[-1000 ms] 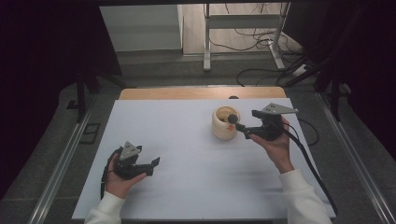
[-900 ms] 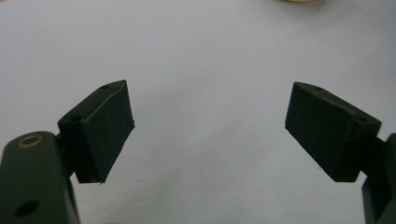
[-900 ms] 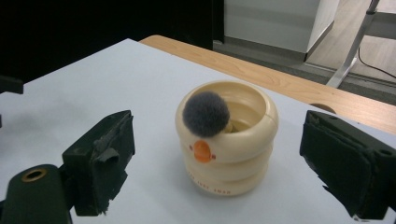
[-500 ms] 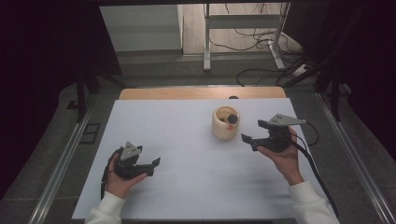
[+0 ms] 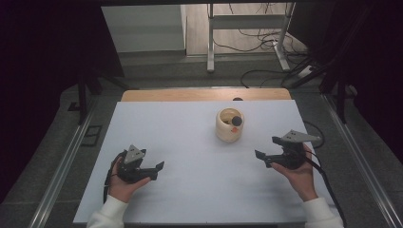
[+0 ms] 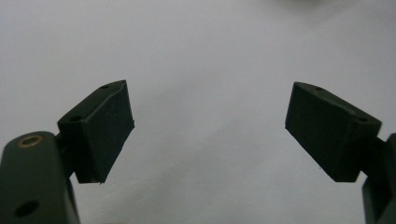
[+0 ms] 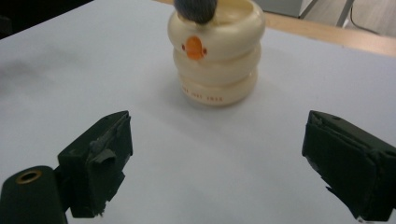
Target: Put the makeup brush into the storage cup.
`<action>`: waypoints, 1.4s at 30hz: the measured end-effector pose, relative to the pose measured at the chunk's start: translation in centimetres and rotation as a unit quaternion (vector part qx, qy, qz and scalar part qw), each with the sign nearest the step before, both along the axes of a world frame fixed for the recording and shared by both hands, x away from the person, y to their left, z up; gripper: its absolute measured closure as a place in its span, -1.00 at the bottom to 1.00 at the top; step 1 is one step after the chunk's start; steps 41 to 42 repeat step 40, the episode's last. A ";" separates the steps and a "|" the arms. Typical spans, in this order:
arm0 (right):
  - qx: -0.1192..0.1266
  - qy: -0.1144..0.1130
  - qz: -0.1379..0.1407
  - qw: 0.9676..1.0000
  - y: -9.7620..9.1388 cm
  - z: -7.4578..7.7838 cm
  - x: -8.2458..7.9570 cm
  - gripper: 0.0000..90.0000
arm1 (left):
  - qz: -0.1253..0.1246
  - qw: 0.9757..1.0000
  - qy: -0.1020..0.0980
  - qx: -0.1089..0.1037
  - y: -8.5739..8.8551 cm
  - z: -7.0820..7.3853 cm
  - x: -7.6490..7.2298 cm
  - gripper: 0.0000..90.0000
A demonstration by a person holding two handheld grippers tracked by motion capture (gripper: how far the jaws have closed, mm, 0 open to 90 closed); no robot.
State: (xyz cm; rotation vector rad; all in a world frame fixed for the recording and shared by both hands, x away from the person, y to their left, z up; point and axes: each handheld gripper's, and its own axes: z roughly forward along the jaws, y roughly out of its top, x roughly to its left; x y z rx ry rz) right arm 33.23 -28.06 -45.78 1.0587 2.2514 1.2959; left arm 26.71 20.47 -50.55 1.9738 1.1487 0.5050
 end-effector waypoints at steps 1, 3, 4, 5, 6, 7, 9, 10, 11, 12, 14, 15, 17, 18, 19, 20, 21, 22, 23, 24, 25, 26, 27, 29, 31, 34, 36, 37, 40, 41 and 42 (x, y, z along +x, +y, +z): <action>0.000 0.003 -0.002 1.000 -0.2 -0.2 -0.1 -0.80 | 0.000 1.000 0.000 0.001 0.0 0.0 0.0 -0.66; -0.002 0.010 -0.008 1.000 -0.7 -0.8 -0.4 -0.80 | -0.002 1.000 0.001 0.002 -0.1 -0.1 0.0 -0.66; -0.004 0.014 -0.011 1.000 -1.0 -1.1 -0.6 -0.80 | -0.001 1.000 0.001 0.001 -0.1 -0.1 0.0 -0.66; -0.005 0.017 -0.013 1.000 -1.2 -1.3 -0.8 -0.80 | -0.002 1.000 0.002 0.000 -0.1 -0.2 -0.1 -0.66; -0.006 0.018 -0.015 1.000 -1.4 -1.5 -0.9 -0.80 | -0.002 1.000 0.002 0.002 -0.1 -0.3 -0.2 -0.66; -0.008 0.018 -0.016 1.000 -1.5 -1.6 -1.1 -0.79 | -0.003 1.000 0.003 0.004 -0.1 -0.3 -0.2 -0.66; -0.007 0.019 -0.020 1.000 -1.8 -2.0 -1.5 -0.79 | -0.002 1.000 0.004 0.003 0.0 -0.4 -0.3 -0.66; -0.009 0.020 -0.019 1.000 -1.9 -2.2 -1.6 -0.79 | -0.001 1.000 0.004 0.002 0.0 -0.4 -0.3 -0.66; -0.013 0.020 -0.020 1.000 -2.0 -2.5 -1.7 -0.80 | -0.001 1.000 0.003 0.003 0.0 -0.4 -0.3 -0.66; -0.018 0.017 -0.020 0.999 -2.0 -2.7 -1.8 -0.80 | -0.001 1.000 0.003 0.003 0.0 -0.4 -0.3 -0.66; -0.022 0.017 -0.021 0.999 -2.0 -3.1 -2.0 -0.80 | -0.003 1.000 0.004 0.006 -0.2 -0.4 -0.3 -0.66; -0.024 0.018 -0.021 0.999 -1.9 -3.2 -2.0 -0.80 | -0.005 1.000 0.004 0.007 -0.2 -0.4 -0.3 -0.66; -0.025 0.019 -0.016 0.999 -1.7 -3.5 -1.9 -0.80 | -0.007 1.000 0.005 0.008 -0.3 -0.5 -0.2 -0.66; -0.025 0.021 -0.015 0.999 -1.6 -3.6 -1.8 -0.81 | -0.008 1.000 0.005 0.009 -0.4 -0.5 -0.2 -0.66; -0.026 0.021 -0.015 0.999 -1.5 -3.7 -1.7 -0.81 | -0.008 1.000 0.006 0.009 -0.4 -0.6 -0.2 -0.66; -0.027 0.022 -0.015 0.999 -1.5 -3.7 -1.7 -0.81 | -0.007 1.000 0.007 0.009 -0.4 -0.6 -0.2 -0.66; -0.028 0.022 -0.014 0.999 -1.5 -3.8 -1.7 -0.81 | -0.007 1.000 0.006 0.009 -0.3 -0.6 -0.2 -0.66; -0.029 0.020 -0.014 0.999 -1.5 -3.7 -1.7 -0.81 | -0.007 1.000 0.006 0.009 -0.3 -0.6 -0.2 -0.66; -0.029 0.020 -0.014 0.999 -1.5 -3.7 -1.7 -0.80 | -0.007 1.000 0.007 0.008 -0.3 -0.6 -0.2 -0.66; -0.029 0.020 -0.014 0.999 -1.5 -3.7 -1.7 -0.81 | -0.006 1.000 0.006 0.007 -0.3 -0.6 -0.2 -0.66; -0.029 0.020 -0.014 0.999 -1.5 -3.7 -1.7 -0.81 | -0.005 1.000 0.007 0.007 -0.2 -0.6 -0.2 -0.66; -0.031 0.019 -0.013 0.999 -1.5 -3.8 -1.7 -0.80 | -0.005 1.000 0.007 0.007 -0.2 -0.6 -0.2 -0.66; -0.033 0.019 -0.013 0.999 -1.5 -3.8 -1.7 -0.80 | -0.004 1.000 0.007 0.007 -0.2 -0.6 -0.2 -0.66; -0.038 0.016 -0.012 0.999 -1.5 -3.8 -1.7 -0.77 | -0.004 1.000 0.007 0.007 -0.2 -0.6 -0.2 -0.66; -0.038 0.015 -0.011 0.999 -1.6 -3.8 -1.7 -0.77 | -0.004 1.000 0.006 0.007 -0.2 -0.6 -0.2 -0.66; -0.037 0.019 -0.011 0.999 -1.6 -3.8 -1.7 -0.77 | -0.004 1.000 0.006 0.006 -0.1 -0.6 -0.1 -0.66; -0.038 0.019 -0.011 0.999 -1.6 -3.9 -1.7 -0.77 | -0.004 1.000 0.007 0.006 -0.1 -0.6 -0.1 -0.66; -0.037 0.018 -0.010 0.999 -1.6 -3.9 -1.7 -0.77 | -0.003 1.000 0.007 0.004 -0.1 -0.6 -0.1 -0.66; -0.029 0.017 -0.009 0.999 -1.7 -3.8 -1.5 -0.77 | 0.001 1.000 0.007 0.001 0.0 -0.5 -0.1 -0.66; -0.029 0.017 -0.009 0.999 -1.7 -3.8 -1.5 -0.77 | 0.001 1.000 0.007 0.001 0.0 -0.5 -0.1 -0.66; -0.029 0.017 -0.009 0.999 -1.7 -3.8 -1.5 -0.77 | 0.001 1.000 0.007 0.001 0.0 -0.5 -0.1 -0.66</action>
